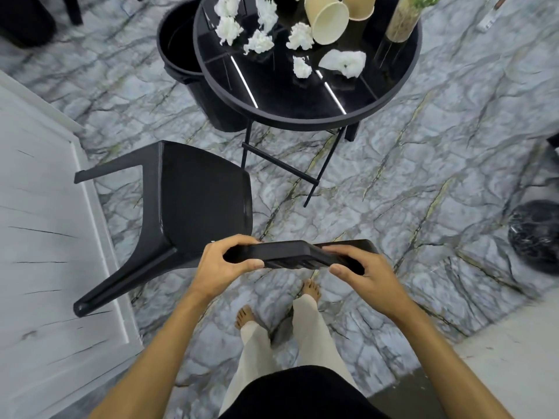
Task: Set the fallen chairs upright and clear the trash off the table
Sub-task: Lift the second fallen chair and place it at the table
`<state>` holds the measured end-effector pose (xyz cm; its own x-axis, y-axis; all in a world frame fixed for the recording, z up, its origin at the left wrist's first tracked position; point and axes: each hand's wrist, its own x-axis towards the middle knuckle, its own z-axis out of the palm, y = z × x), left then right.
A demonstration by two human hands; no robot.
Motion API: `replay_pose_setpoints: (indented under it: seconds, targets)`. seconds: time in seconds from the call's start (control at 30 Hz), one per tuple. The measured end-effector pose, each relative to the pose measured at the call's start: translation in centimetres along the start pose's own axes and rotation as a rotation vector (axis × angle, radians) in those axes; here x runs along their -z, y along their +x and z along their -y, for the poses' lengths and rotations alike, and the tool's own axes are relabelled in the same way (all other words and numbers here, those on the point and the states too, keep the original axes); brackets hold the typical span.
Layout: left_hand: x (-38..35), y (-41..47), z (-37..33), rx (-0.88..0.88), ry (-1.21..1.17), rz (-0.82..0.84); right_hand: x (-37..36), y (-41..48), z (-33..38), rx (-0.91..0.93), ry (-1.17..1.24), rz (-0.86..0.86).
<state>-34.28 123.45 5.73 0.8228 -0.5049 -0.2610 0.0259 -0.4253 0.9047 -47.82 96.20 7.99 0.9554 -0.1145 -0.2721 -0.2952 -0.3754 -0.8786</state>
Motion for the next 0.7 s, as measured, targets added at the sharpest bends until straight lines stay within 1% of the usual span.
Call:
replay_pose_setpoints:
  seconds: [0.07, 0.17, 0.3, 0.43, 0.5, 0.57, 0.7]
  targets:
    - [1.7, -0.8, 0.3, -0.015, -0.009, -0.006, -0.8, -0.7, 0.3, 0.006, -0.002, -0.018]
    - [3.9, -1.6, 0.2, -0.028, 0.015, 0.039, -2.5, -1.5, 1.3, 0.011, 0.012, -0.095]
    - [5.7, -2.1, -1.0, -0.034, 0.098, 0.169, -4.4, -1.7, 3.1, 0.010, 0.030, -0.167]
    - [5.9, -2.4, -3.9, -0.084, 0.076, 0.310, -5.7, -1.9, 4.0, 0.024, 0.037, -0.155]
    - [5.1, -2.5, -5.7, -0.123, 0.075, 0.348, -6.1, -1.7, 4.2, 0.037, 0.029, -0.153]
    - [3.9, -2.5, -7.1, -0.140, 0.081, 0.351, -6.2, -1.5, 4.6, 0.058, 0.005, -0.162]
    - [2.0, -2.3, -8.2, -0.126, 0.101, 0.292, -5.8, -1.7, 4.6, 0.094, -0.050, -0.219]
